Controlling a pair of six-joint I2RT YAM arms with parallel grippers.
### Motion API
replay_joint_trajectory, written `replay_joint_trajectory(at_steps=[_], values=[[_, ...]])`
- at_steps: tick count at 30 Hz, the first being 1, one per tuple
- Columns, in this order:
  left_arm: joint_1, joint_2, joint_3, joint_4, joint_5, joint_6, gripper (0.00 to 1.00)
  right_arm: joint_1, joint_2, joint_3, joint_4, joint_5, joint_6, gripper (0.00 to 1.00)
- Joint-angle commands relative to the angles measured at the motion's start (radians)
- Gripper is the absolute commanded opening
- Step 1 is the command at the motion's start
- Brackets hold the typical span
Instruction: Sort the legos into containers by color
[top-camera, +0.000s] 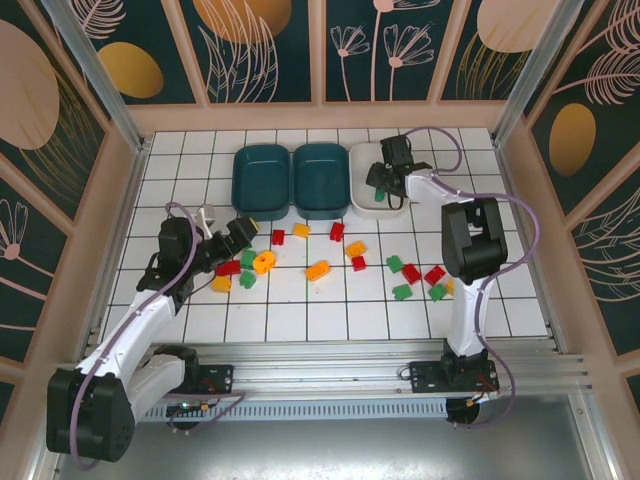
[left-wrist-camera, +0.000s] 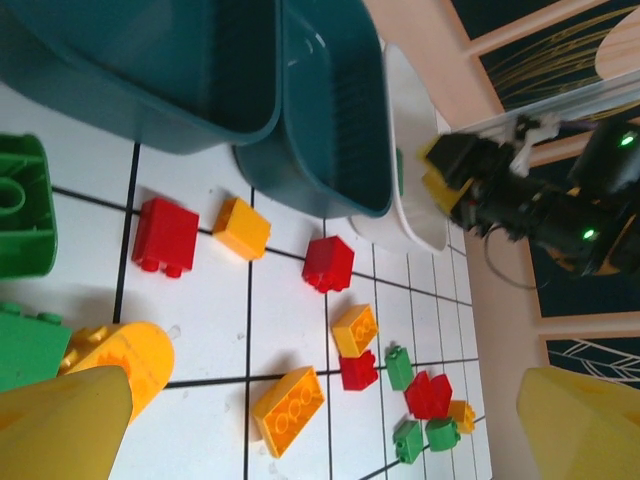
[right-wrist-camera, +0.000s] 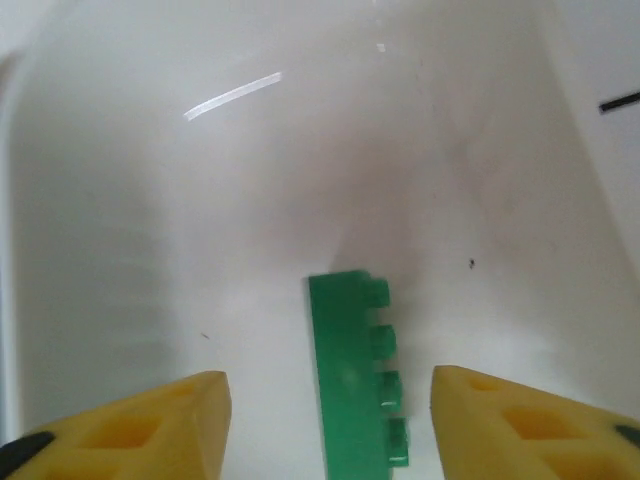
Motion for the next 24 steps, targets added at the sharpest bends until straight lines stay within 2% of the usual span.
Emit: replay_joint_trajectory(at_steps=[1,5,8,11,14,17,22,24], values=[[-0.006,-0.014,-0.009,0.023,0.05,0.031,0.99,0.024,-0.094,0.05,-0.032,0.058,-0.031,0.66],[-0.006,-0.015,-0.009,0.019,0.071,0.057,0.98,0.08,-0.254,-0.11,-0.019,0.123,-0.036,0.68],[-0.006,-0.01,-0.019,0.026,0.08,0.063,0.98,0.192,-0.385,-0.284,-0.004,0.17,-0.011,0.67],[-0.007,0.004,-0.036,0.048,0.087,0.053,0.98,0.329,-0.449,-0.423,-0.005,0.172,0.073,0.67],[-0.006,0.034,-0.03,0.045,0.077,0.048,0.98,0.473,-0.442,-0.482,0.001,0.177,0.113,0.71],[-0.006,0.063,-0.018,0.055,0.08,0.029,0.98,0.57,-0.373,-0.46,-0.021,0.183,0.055,0.79],[-0.006,0.058,-0.018,0.063,0.089,0.0,0.99,0.616,-0.259,-0.384,-0.053,0.108,-0.037,0.88],[-0.006,0.036,-0.024,0.057,0.082,-0.005,0.98,0.62,-0.232,-0.371,-0.043,0.035,-0.057,0.97]])
